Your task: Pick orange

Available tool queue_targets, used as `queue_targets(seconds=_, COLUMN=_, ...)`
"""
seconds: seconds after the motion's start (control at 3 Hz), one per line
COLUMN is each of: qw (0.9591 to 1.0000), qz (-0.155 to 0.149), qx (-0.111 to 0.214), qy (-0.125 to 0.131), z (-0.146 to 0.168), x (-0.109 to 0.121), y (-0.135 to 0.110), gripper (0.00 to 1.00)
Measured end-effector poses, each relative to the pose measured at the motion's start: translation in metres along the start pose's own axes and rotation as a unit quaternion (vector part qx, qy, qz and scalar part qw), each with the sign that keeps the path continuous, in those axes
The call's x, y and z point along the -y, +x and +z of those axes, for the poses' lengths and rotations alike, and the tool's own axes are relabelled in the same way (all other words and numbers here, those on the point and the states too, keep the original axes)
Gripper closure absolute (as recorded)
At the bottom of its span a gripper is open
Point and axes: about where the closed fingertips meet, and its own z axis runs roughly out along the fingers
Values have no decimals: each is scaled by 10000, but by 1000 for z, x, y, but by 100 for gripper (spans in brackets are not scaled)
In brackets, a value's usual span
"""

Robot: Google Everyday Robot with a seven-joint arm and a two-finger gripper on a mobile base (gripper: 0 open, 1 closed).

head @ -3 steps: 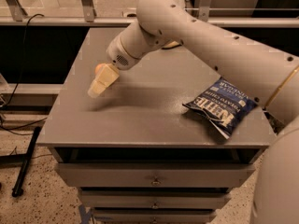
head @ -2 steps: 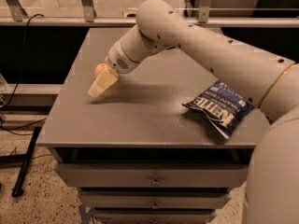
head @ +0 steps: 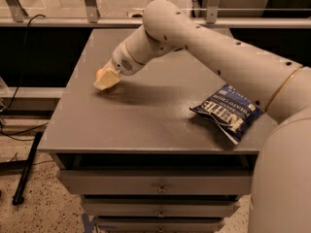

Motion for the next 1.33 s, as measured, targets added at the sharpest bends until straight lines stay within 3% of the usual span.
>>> queue_targets(seconds=0.33, qw=9997, qz=62, qx=208, qy=53, z=-16, x=8, y=-7, gripper=88)
queue_targets(seconds=0.67, qw=9984, qz=114, qx=544, qy=105, z=-47, x=18, y=-15, gripper=100)
queue_targets(seconds=1.0, qw=9932, qz=101, qx=1156, qy=-75, z=-85, x=27, y=-14, gripper=100)
queue_targets(seconds=1.33, qw=9817, qz=-106, qx=1858, qy=-412, z=-117, x=28, y=-12, gripper=100)
